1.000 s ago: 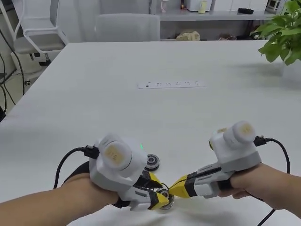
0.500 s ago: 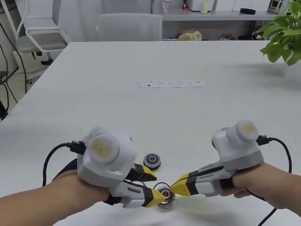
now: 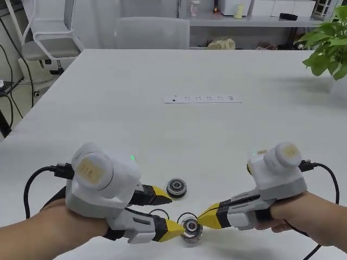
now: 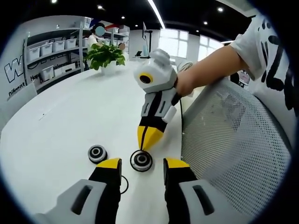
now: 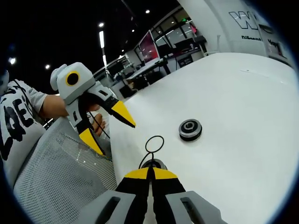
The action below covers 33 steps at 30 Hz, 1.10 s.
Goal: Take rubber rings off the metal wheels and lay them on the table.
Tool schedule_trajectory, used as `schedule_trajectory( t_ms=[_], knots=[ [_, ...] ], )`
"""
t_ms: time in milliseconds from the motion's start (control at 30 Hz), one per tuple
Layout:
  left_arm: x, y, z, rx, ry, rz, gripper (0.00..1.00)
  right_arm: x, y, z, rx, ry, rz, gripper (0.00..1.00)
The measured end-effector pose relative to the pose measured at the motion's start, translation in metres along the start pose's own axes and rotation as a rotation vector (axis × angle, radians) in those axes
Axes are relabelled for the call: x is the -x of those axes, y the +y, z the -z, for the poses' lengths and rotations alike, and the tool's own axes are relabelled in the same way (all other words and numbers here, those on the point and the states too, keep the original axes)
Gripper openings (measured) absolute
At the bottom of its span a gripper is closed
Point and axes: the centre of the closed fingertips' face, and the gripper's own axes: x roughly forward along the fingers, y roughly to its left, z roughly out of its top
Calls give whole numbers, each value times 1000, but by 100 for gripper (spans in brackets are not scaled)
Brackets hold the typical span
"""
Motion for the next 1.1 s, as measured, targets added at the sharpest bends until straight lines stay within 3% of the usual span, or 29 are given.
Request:
schedule_trajectory(
  t_ms=[333,700,1100],
  knots=[
    [20,3,-7,32,-57,-28,40,1,1,-3,-2,-7,3,0],
    [43,9,-1,69,-97,-79,47,0,8,-14,-1,-32,-7,0],
    [54,12,4,77,-113,-108,54,0,9,-30,5,-56,-7,0]
  ],
)
